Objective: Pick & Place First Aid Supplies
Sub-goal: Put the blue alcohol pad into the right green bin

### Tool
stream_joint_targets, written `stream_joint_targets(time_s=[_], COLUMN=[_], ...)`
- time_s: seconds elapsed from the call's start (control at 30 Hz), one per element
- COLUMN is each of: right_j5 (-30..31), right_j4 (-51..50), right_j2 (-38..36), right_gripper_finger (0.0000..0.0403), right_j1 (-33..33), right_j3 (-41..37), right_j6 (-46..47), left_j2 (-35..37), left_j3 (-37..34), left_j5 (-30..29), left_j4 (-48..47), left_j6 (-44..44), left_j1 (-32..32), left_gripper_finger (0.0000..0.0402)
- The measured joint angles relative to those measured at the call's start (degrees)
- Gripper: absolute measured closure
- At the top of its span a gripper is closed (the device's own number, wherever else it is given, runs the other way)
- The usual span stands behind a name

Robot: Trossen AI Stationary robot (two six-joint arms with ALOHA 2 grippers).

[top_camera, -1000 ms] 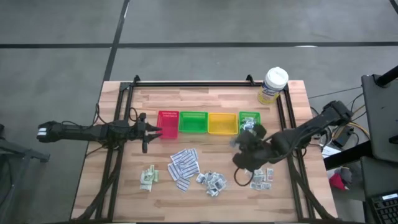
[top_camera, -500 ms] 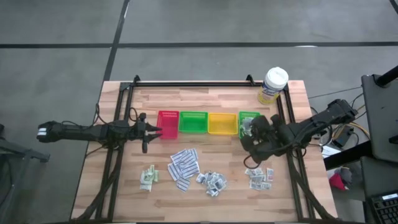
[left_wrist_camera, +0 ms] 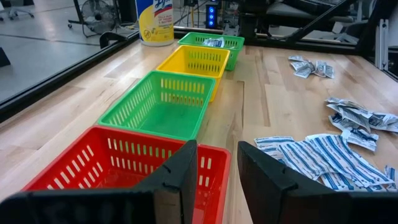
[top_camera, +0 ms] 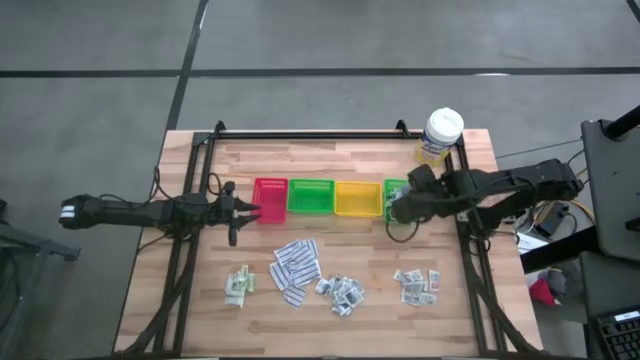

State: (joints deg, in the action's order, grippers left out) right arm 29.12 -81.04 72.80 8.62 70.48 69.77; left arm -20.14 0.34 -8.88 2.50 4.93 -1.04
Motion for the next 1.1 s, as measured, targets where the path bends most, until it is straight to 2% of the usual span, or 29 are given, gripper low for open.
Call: stream_joint_targets(time_s=[0.27,0.57,0.9,1.1], right_j5=[-7.3,-12.5,-12.8,-12.7], right_j4=[0.2,0.4,0.7,5.8], right_j2=[0.0,0.0,0.0,0.0], right_gripper_finger=[0.0394,0.0394,0.0394,0.0394], right_j1=[-8.9,-14.2,-15.3,-15.4], right_j3=[0.0,-0.2,-0.7,-6.1], right_j6=[-6.3,-8.3,-8.7,-8.6], left_j2=[0.0,0.0,0.0,0.0], left_j3=[0.0,0.0,0.0,0.0], left_j5=[0.0,0.0,0.0,0.0], left_j4=[0.0,0.0,0.0,0.0], left_j6=[0.0,0.0,0.0,0.0], left_j1=[0.0,0.0,0.0,0.0], left_gripper_finger=[0.0289,0.0289,0.0289,0.0289])
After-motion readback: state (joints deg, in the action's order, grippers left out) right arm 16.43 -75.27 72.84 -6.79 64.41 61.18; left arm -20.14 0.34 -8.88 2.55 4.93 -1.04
